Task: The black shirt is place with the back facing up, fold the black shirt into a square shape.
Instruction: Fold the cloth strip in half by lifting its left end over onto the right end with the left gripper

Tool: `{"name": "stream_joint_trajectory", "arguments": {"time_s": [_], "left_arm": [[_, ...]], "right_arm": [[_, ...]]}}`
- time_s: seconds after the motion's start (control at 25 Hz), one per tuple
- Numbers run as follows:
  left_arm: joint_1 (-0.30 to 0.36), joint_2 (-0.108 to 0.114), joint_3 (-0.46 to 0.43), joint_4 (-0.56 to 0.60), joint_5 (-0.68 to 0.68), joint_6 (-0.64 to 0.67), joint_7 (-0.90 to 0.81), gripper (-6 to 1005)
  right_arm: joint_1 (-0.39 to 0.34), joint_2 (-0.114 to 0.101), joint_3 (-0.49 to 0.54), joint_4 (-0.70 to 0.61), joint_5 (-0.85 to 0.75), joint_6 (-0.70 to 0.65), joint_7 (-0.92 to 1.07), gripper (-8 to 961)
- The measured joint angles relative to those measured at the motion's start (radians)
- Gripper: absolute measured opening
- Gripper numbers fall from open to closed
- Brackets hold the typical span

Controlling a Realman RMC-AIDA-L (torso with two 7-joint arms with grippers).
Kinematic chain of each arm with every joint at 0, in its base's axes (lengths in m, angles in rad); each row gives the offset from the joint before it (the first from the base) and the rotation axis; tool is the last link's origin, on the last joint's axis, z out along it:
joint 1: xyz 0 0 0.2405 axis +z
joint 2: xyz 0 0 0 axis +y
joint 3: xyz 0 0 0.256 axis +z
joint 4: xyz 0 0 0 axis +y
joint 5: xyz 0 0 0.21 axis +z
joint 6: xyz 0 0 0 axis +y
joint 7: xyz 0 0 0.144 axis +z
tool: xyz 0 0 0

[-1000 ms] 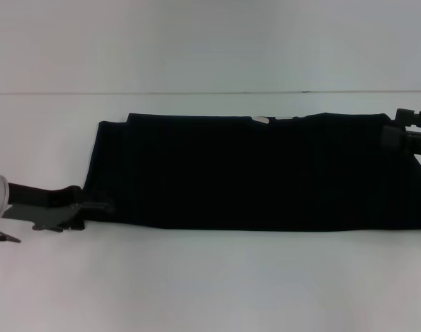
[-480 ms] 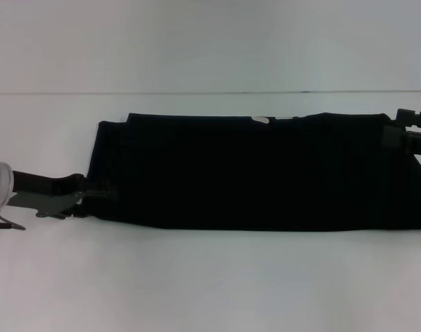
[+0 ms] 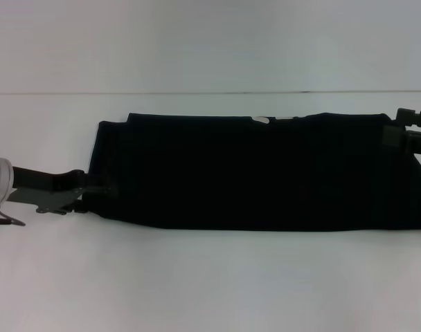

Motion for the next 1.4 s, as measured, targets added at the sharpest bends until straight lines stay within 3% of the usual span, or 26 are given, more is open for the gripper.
{"name": "stream_joint_trajectory", "arguments": {"time_s": [0.44,0.88,0.96,1.4], "left_arm": [[0.004,-0.001,-0.001,0.004,-0.003,-0.008,0.05,706],[0.008,-0.001,-0.001,0.01,0.002,-0.02,0.051,221],[0.01,-0.002,-0.001,0.009,0.003,-0.018,0.052,33],[0.053,-0.007,-0.006,0.054,0.01,-0.005,0.063,31]], "right_arm": [[0.002,0.0,0.0,0.0,0.0,-0.001,0.002,901],[0.002,0.001,0.0,0.0,0.0,0.0,0.003,901],[0.003,0.001,0.0,0.0,0.0,0.001,0.006,901],[0.008,0.01,0.0,0.0,0.006,0.007,0.009,901]]}}
